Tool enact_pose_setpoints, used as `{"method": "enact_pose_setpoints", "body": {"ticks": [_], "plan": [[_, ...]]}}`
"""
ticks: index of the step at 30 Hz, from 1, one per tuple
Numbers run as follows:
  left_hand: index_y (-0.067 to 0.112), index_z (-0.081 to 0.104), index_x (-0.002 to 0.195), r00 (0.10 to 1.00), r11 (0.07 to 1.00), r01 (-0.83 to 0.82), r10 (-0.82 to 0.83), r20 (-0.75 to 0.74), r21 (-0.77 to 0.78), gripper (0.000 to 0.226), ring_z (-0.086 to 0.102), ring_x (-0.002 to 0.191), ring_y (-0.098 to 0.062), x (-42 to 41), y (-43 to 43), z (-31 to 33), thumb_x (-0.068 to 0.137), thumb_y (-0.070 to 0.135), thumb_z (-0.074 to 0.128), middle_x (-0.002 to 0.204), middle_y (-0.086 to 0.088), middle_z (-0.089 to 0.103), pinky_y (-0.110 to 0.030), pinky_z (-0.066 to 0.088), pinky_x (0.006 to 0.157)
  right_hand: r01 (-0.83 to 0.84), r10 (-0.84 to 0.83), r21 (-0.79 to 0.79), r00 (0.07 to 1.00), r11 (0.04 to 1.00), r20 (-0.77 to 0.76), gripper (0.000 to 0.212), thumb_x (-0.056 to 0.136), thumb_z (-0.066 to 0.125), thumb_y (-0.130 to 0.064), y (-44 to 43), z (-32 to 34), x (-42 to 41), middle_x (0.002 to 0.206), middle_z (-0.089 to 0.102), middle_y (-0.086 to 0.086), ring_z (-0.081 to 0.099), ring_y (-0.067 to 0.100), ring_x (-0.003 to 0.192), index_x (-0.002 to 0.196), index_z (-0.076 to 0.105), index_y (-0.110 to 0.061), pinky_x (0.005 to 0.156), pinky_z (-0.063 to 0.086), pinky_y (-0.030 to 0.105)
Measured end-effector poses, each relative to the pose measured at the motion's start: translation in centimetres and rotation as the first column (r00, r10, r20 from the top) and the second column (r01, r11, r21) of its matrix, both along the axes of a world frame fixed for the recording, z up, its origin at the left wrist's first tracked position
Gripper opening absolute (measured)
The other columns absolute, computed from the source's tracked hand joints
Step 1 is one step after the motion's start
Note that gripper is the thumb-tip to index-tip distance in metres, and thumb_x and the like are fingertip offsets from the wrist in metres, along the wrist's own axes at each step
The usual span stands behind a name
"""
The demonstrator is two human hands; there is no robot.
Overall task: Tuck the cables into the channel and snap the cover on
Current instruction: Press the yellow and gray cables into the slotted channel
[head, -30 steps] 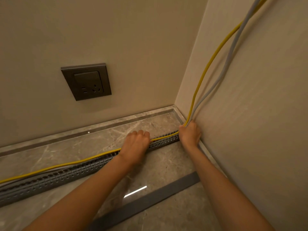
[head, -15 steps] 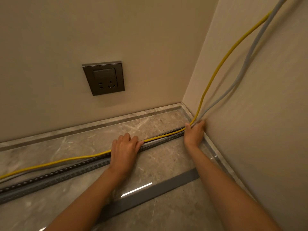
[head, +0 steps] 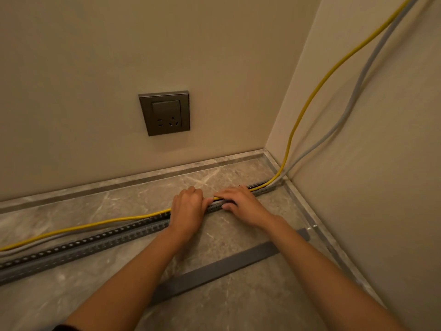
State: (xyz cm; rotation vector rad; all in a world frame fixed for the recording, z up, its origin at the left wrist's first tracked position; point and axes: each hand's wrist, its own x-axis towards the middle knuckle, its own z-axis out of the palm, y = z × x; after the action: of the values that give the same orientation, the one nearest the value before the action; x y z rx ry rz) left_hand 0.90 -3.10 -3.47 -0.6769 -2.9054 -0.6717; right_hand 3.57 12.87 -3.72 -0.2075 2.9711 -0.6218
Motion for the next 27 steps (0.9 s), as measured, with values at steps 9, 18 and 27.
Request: {"method": "enact_pose_setpoints", "body": {"ticks": [9,18,27], "plan": [[0.004,0.054,0.091,0.983,0.993,0.089,-0.076,0.169,-0.072,0.025,0.056,0.095,-0.036,-1.6,-3.5,2.1,0.094,0.028,0.047,0.102,-0.021,0.062,-0.039,0.042,0.077,0.012,0.114,0.326,0.925,0.945,-0.363,0.035,0.059,0.064,-0.012,-0.8,-1.7,0.2,0.074,0.073,0.004,0.071,0.022,0.065,0.093,0.074,-0.013,0.064,0.055,0.033],[0.011,0.043,0.078,0.959,0.996,0.088,-0.076,0.274,-0.03,0.023,0.054,0.086,-0.031,-1.5,-4.3,2.1,0.095,0.025,0.048,0.1,-0.021,0.062,-0.034,0.036,0.071,-0.022,0.096,0.286,0.965,0.958,-0.245,0.033,0.065,0.076,-0.001,-1.5,-0.6,-0.4,0.07,0.07,0.015,0.066,0.034,0.061,0.097,0.07,-0.003,0.059,0.054,0.036],[-0.001,0.055,0.09,0.975,0.99,0.085,-0.105,0.196,0.108,0.023,0.055,0.095,-0.035,-0.8,0.3,1.0,0.094,0.02,0.047,0.099,-0.02,0.06,-0.038,0.04,0.077,-0.098,0.214,0.372,0.935,0.923,-0.284,0.028,0.07,0.057,-0.016,-1.0,-1.0,-0.2,0.079,0.075,0.003,0.07,0.02,0.065,0.091,0.074,-0.01,0.062,0.058,0.024]]}}
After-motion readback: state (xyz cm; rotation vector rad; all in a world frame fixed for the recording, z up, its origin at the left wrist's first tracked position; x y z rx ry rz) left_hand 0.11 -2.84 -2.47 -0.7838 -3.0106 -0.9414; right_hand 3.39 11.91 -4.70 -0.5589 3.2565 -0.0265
